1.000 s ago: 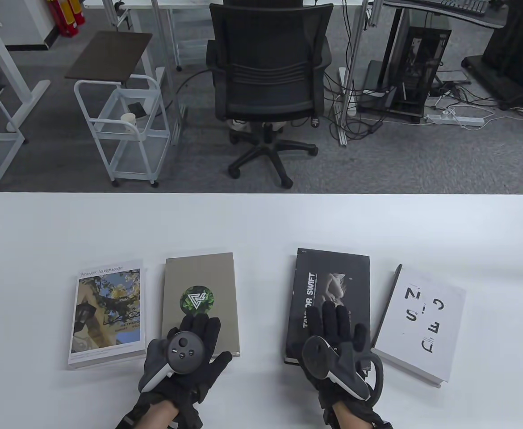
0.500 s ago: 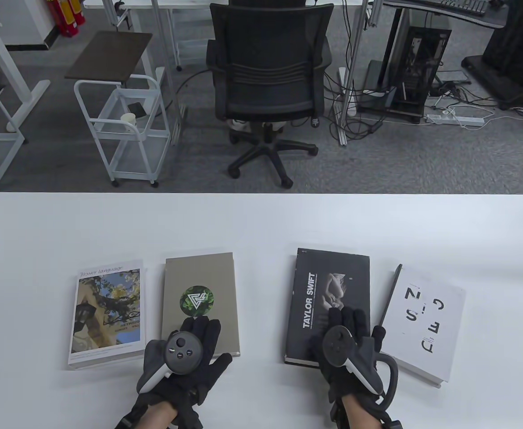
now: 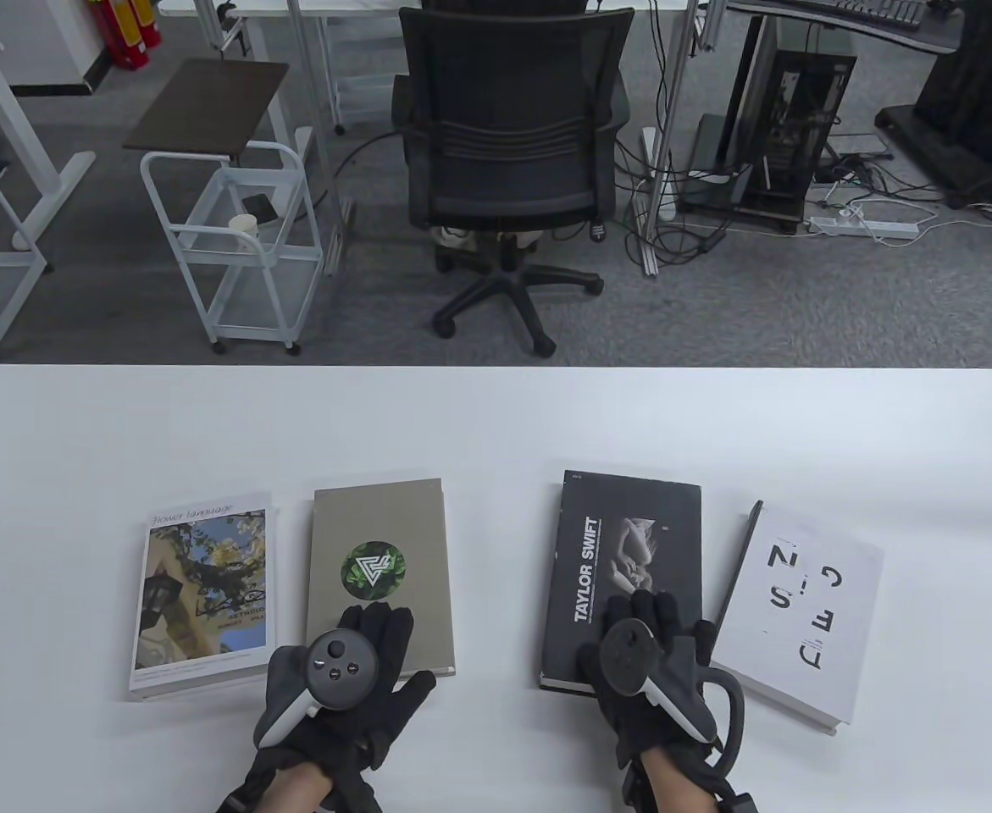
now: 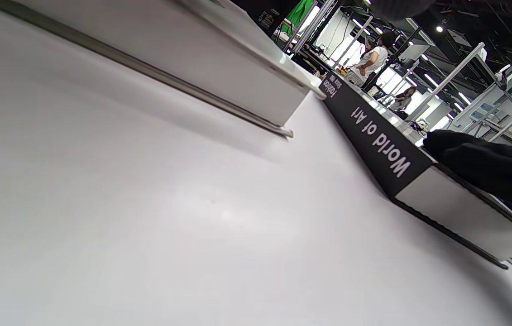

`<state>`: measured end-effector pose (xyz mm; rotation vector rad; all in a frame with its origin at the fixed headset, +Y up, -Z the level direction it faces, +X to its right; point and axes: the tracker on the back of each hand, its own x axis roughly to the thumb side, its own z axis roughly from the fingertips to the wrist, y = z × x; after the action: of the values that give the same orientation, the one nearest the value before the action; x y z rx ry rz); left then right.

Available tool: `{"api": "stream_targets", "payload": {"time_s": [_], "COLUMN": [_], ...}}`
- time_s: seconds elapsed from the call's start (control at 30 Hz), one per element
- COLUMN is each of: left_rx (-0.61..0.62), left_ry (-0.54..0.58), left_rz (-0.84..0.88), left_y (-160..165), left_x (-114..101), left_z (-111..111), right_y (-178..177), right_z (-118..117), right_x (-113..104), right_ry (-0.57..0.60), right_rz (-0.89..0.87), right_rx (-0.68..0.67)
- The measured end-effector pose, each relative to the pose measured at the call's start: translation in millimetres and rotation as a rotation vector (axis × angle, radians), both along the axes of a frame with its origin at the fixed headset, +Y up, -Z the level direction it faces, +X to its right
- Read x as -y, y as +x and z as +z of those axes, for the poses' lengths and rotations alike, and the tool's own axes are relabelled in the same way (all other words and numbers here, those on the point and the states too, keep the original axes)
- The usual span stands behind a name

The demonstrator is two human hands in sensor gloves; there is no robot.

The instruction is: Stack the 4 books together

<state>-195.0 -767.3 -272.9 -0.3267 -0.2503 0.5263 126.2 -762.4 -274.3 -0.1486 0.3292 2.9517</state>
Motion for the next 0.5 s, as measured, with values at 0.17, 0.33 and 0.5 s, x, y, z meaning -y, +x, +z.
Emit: {"api": "stream_targets", "payload": {"time_s": [0.17, 0.33, 0.5], "left_rx": [0.002, 0.002, 0.007], "left_ry": [-0.007, -0.006, 0.006], "left_rz": [0.0, 0.002, -0.016], "left_y": [0, 0, 0], "left_x": [0, -1, -2], "left_z": [1, 2, 3], "right_y": [-5, -10, -16], "right_z": [2, 4, 7], "right_x": [-2, -6, -10], "right_ry": [0.021, 0.062, 0.097], "right_rz": [0.025, 0.032, 0.068], "right_rx": [-0.026, -0.049, -0.078]}}
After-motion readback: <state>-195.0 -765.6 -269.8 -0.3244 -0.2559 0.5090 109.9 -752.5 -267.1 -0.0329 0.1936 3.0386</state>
